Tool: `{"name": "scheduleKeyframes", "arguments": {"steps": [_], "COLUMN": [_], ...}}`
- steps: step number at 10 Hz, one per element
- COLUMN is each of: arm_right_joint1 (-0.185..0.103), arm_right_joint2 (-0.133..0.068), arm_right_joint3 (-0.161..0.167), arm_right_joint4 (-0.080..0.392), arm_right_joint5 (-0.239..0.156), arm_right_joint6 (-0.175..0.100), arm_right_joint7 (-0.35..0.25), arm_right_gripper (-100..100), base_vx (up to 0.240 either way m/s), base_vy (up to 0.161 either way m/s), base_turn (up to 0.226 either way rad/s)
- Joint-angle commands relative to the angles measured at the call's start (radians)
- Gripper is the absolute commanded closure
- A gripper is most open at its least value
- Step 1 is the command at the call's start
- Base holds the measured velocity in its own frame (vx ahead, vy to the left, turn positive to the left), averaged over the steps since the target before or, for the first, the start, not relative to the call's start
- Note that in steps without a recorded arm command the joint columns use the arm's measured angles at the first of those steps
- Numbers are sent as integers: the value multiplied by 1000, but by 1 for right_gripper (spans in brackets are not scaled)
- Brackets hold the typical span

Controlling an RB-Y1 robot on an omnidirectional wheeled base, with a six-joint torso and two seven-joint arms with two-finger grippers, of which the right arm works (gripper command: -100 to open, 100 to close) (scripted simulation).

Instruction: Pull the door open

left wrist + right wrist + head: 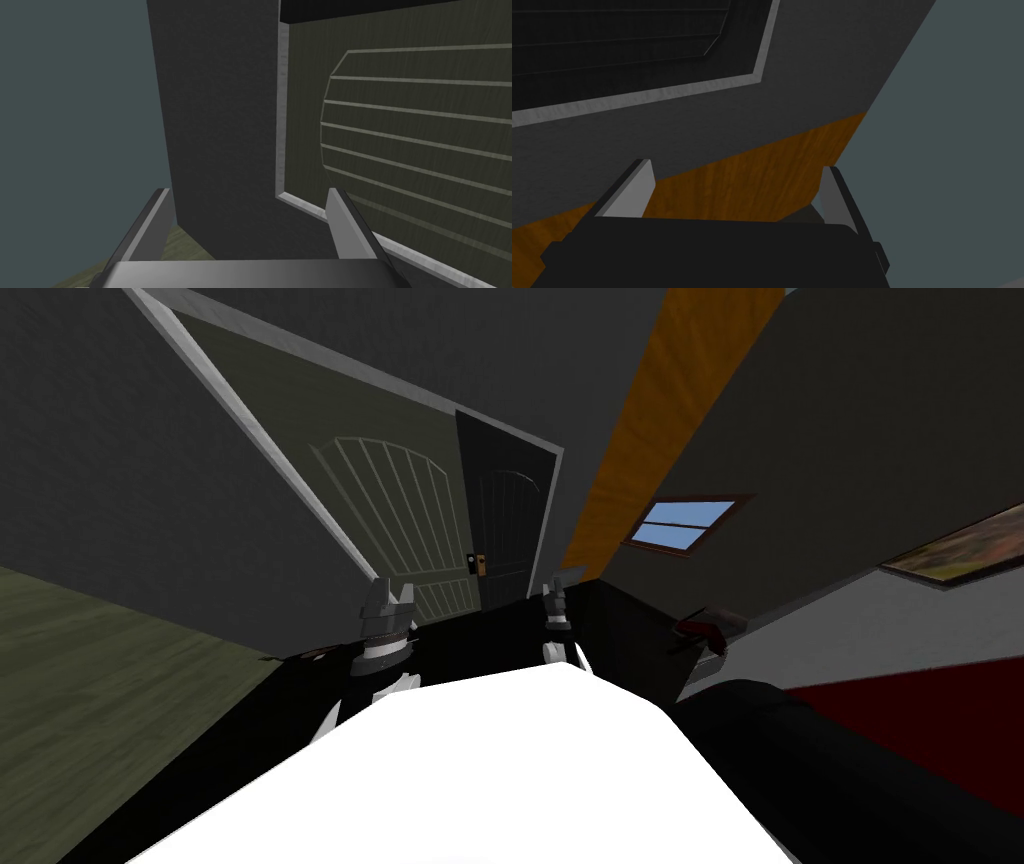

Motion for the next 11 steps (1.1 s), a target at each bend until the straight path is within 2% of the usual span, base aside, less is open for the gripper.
{"name": "scheduleKeyframes", "arguments": {"steps": [1,11], "arm_right_joint1": [-16,-160], "arm_right_joint2": [-9,-56], "arm_right_joint3": [-1,-10], "arm_right_joint4": [32,279], "arm_right_joint5": [-6,-43], "arm_right_joint6": [6,43], "arm_right_joint7": [0,4], "arm_right_gripper": [-100,-100], "base_vx": [98,98], "base_vy": [39,48], "base_turn": [46,52]}}
